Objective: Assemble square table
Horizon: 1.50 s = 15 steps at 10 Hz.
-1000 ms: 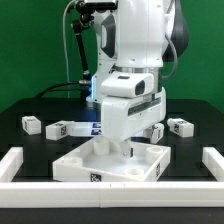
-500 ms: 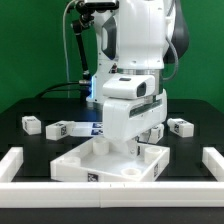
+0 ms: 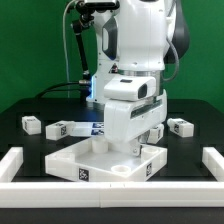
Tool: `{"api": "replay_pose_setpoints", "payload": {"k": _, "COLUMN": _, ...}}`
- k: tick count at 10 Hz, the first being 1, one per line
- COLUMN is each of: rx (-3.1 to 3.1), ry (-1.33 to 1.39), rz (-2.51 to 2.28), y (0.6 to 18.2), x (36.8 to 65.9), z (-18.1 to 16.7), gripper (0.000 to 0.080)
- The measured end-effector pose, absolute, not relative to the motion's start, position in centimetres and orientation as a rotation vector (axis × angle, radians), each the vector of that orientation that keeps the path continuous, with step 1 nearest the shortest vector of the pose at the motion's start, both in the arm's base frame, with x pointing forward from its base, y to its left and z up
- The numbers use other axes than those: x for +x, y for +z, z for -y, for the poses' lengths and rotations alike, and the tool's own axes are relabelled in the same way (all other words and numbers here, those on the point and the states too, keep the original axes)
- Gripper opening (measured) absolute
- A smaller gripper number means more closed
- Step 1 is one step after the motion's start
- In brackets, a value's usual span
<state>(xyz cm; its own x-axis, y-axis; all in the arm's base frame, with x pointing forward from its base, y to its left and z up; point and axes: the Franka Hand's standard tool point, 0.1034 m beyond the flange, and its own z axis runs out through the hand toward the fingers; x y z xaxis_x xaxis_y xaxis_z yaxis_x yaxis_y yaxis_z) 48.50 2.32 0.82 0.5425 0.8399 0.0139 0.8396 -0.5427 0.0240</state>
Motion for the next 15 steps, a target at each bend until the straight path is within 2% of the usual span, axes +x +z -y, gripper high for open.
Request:
{"api": "replay_pose_setpoints", "payload": {"k": 4, "rx": 2.735, "ry": 0.035, "rz": -1.515, "y": 0.8, "x": 48.5, "z": -2.3, "gripper": 0.006}}
{"api": "replay_pose_setpoints", "payload": {"k": 8, "rx": 2.479, "ry": -0.007, "rz": -1.905, "y": 0.8, "x": 48.3, "z": -4.6, "gripper": 0.006}}
{"api": "replay_pose_setpoints", "payload": {"k": 12, "rx": 2.461, "ry": -0.006, "rz": -1.928, "y": 0.8, "x": 48.3, "z": -4.5, "gripper": 0.006}}
{"api": "replay_pose_setpoints", "payload": {"k": 15, "rx": 2.231, "ry": 0.049, "rz": -2.183, "y": 0.8, "x": 49.2, "z": -7.3, "gripper": 0.006}}
